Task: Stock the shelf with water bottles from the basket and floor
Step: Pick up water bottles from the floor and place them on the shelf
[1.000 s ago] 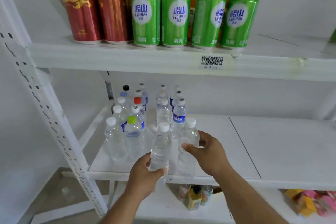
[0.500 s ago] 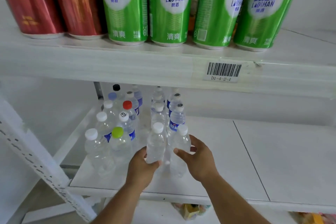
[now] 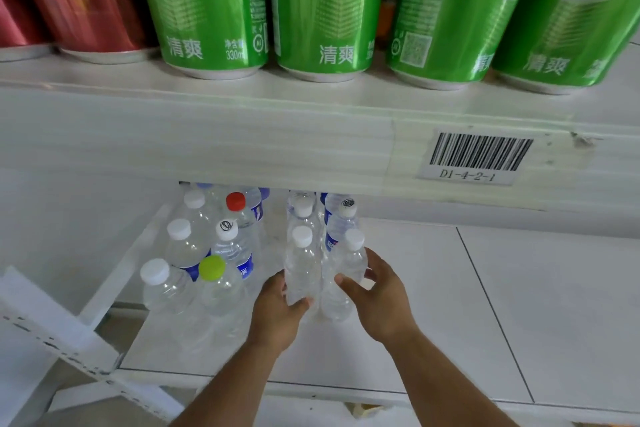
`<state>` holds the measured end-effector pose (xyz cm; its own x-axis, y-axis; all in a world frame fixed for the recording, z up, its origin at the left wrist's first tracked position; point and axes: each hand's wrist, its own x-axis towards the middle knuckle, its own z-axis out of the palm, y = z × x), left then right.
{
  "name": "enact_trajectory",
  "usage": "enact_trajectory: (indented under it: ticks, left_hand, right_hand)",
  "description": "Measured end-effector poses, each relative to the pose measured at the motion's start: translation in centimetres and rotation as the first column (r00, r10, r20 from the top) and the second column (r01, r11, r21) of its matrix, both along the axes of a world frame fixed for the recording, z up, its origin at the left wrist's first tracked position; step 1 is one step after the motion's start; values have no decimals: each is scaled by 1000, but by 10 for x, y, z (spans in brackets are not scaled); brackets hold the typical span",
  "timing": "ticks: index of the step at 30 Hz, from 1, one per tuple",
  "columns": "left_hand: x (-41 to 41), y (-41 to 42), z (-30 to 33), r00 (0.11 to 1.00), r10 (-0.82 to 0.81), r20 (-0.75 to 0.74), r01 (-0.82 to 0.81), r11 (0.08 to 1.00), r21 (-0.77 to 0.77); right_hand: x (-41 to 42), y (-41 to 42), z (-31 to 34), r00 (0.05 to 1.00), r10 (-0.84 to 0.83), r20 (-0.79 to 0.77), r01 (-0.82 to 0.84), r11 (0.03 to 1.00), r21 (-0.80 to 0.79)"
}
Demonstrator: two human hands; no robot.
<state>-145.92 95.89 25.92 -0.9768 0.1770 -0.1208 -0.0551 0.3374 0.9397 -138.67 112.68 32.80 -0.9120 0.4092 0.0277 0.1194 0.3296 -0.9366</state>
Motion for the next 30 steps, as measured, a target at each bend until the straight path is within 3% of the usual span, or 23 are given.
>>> enact_trajectory:
  ticks: [22, 30]
  left_hand:
    - [1, 2, -5, 1000, -4, 7, 4, 996, -89]
    - [24, -2, 1, 999, 20, 32, -13, 977, -214]
  right_hand:
    - [-3, 22, -17, 987, 150, -65, -149, 989, 14]
    - [7, 21, -19, 991, 122, 61, -123, 992, 13]
